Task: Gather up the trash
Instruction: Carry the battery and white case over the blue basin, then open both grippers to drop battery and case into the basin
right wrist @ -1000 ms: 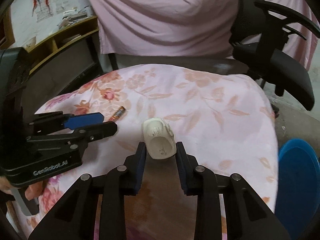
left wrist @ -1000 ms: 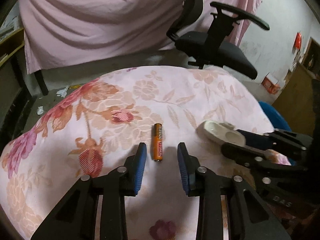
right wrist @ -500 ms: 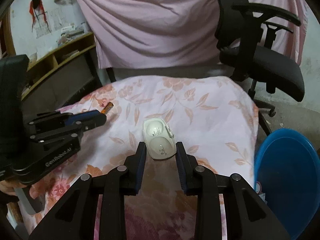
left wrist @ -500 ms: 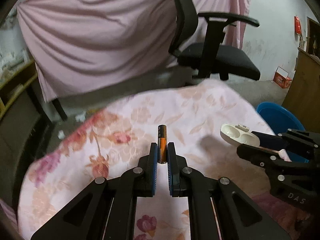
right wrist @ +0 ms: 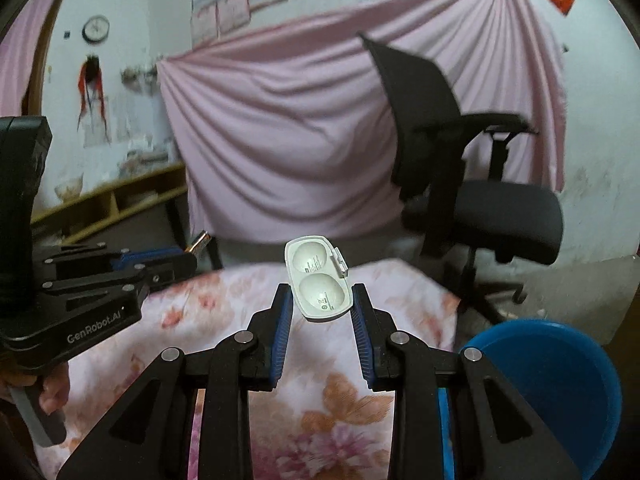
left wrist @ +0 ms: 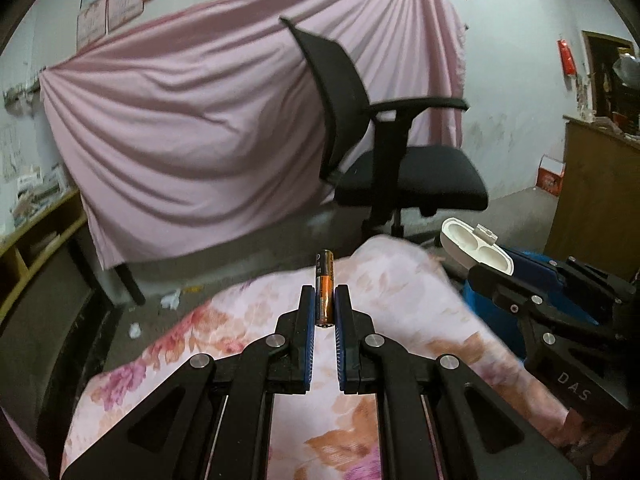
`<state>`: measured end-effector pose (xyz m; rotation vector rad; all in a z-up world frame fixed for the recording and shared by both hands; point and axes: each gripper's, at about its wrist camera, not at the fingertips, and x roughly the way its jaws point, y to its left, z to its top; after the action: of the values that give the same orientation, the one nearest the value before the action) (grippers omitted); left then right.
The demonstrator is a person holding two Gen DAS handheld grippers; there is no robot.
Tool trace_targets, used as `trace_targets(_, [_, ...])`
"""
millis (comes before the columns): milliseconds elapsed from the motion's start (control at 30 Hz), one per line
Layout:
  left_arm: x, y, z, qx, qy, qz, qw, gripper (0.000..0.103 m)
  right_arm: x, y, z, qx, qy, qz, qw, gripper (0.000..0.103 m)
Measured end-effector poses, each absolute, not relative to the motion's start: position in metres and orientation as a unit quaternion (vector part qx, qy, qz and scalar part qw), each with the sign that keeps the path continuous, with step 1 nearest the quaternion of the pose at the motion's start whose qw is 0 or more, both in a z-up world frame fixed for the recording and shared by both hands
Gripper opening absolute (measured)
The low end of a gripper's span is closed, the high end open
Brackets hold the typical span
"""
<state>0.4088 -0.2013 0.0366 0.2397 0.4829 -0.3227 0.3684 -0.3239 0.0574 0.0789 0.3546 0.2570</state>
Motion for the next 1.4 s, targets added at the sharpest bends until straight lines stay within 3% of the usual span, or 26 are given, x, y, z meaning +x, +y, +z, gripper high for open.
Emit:
trace_targets(433, [0.357, -0.250, 0.078, 0.093, 0.120, -0.217, 0.964, 0.007, 0.320, -0.380, 0.087, 0.066, 0.056, 0.056, 0.995, 0.027])
trace_targets(667, [0.331, -0.284, 0.089, 0.082, 0.083, -0.270, 0.956, 0.007, 0.301, -0.415, 0.091, 0.075, 0.029, 0.012, 0.997, 0.027])
trace_targets(1400, [0.344, -0.353, 0.057, 0.085, 0.178, -0.333, 0.922, 0.007, 0.287, -0.491, 0.073, 0.121, 0.086, -0.050, 0.988, 0.027])
